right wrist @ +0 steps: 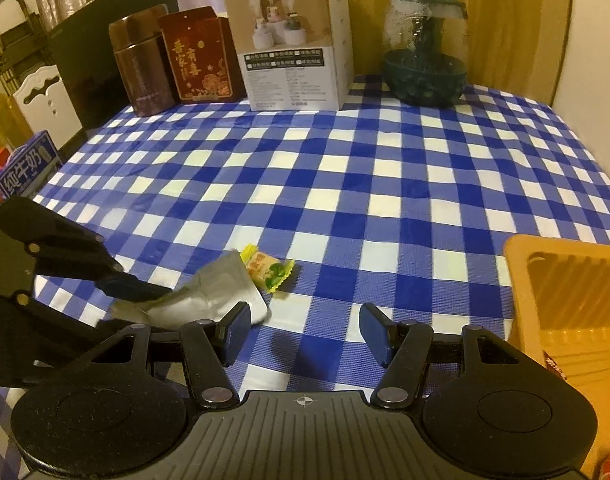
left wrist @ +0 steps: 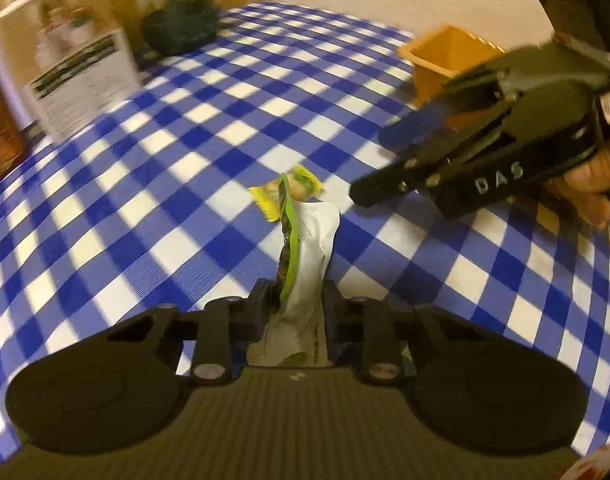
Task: Organize snacks
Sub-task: 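Grasp the white snack pouch with the left gripper while the right gripper grasps the yellow candy, then carry the white pouch and yellow candy over the orange tray with both grippers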
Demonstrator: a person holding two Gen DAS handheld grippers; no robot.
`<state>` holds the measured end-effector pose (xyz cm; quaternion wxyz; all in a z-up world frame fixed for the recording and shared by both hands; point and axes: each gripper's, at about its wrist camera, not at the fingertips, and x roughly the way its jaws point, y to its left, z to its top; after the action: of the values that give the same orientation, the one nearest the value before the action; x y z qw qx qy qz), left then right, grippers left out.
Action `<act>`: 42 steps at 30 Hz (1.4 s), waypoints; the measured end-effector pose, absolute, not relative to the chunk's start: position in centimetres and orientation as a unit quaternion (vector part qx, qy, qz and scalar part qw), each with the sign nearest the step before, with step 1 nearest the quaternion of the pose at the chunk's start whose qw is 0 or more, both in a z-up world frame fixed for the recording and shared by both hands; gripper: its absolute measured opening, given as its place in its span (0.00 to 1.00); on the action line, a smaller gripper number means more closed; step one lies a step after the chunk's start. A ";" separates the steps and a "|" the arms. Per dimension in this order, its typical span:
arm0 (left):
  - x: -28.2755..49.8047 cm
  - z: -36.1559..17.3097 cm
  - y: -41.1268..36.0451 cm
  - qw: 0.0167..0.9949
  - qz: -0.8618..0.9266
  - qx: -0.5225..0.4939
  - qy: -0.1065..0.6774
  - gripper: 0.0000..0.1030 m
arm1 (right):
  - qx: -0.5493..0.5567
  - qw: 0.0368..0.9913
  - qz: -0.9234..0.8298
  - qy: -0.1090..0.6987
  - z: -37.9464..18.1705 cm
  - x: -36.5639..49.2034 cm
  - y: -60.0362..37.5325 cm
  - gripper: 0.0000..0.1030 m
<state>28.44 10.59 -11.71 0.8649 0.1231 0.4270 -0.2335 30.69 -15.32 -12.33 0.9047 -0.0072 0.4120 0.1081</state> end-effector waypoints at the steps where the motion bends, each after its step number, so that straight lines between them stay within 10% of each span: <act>1: 28.2 -11.6 11.0 0.871 -0.220 0.112 0.426 0.24 | -0.009 0.905 0.110 0.411 -12.4 30.8 -15.2 0.60; 24: 19.8 -12.3 15.5 0.899 -0.104 -0.101 0.414 0.24 | -0.101 0.878 0.203 0.422 -14.5 35.4 -10.9 0.27; 42: 13.7 -11.1 12.4 0.903 -0.057 -0.127 0.407 0.24 | 0.030 0.890 0.116 0.439 -12.5 21.7 -12.6 0.25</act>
<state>13.66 12.35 -11.13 0.9026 -0.1273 0.4071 -0.0571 21.68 -12.63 -12.55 0.8904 0.0302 0.4393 0.1155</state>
